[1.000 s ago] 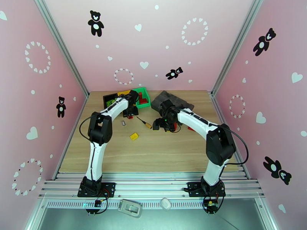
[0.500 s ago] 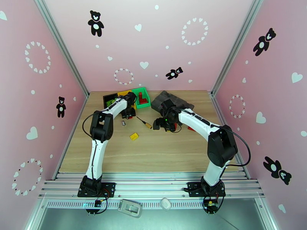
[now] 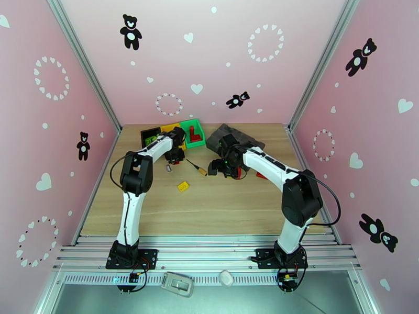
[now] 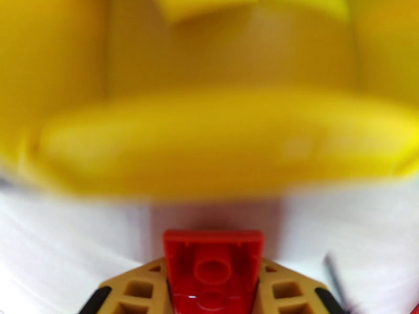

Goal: Sort the legos into containers by color

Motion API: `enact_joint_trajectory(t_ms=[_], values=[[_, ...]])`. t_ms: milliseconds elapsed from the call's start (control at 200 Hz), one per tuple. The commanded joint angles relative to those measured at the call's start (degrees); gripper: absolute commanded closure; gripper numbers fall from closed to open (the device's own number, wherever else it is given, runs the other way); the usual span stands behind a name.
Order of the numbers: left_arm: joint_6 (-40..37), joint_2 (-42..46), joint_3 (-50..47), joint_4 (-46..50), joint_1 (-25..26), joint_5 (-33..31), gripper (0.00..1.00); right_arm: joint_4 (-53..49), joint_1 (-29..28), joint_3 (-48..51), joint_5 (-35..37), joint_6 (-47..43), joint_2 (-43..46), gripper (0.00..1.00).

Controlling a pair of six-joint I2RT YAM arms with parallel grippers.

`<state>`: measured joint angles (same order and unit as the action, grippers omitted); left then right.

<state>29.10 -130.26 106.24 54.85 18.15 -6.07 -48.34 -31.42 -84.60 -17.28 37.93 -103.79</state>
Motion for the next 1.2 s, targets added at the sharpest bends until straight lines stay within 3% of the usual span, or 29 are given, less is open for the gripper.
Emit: enact_joint_trajectory(t_ms=[0, 155, 295, 405, 536, 641, 706, 811, 966, 1196], values=[[0.72, 8.15, -2.42, -1.49, 1.05, 2.78, 0.75, 0.48, 0.24, -2.09, 0.28, -0.09, -1.76, 0.19], [-0.01, 10.98, -1.62, -3.86, 1.2, 9.43, 0.75, 0.83, 0.27, -4.22, 0.41, 0.11, -3.47, 0.19], [0.07, 8.34, 6.12, -5.01, 1.17, 14.94, 0.75, -0.06, 0.27, -6.23, 0.89, -0.15, -4.32, 0.19], [0.81, 1.35, 18.13, -2.68, 1.03, 17.05, 0.74, -1.02, 0.47, -6.73, 1.29, -0.4, -4.29, 0.19], [2.91, -10.46, 38.87, 1.99, 0.4, 18.12, 0.73, -1.98, 0.94, -6.46, 1.72, -0.29, -3.47, 0.19], [6.74, -18.56, 50.67, 2.17, -1.15, 19.11, 0.62, -3.16, 1.27, -6.36, 2.39, -0.15, -2.6, 0.19], [9.65, -20.43, 51.02, -0.35, -2.34, 19.48, 0.54, -3.91, 1.57, -6.33, 2.91, -0.18, -2.04, 0.19], [11.77, -20.56, 47.75, -5.48, -3.38, 20.58, 0.3, -4.95, 2.08, -6.12, 3.55, -0.14, -1.03, 0.19], [9.92, -19.91, 47.7, -8.08, -2.96, 23.22, 0.21, -5.69, 2.91, -5.48, 3.94, -0.3, 0.06, 0.19], [6.64, -14.07, 44.07, -8.55, -1.58, 23.72, 0.2, -5.43, 3.61, -5.32, 4.93, -0.6, 0.28, 0.19]])
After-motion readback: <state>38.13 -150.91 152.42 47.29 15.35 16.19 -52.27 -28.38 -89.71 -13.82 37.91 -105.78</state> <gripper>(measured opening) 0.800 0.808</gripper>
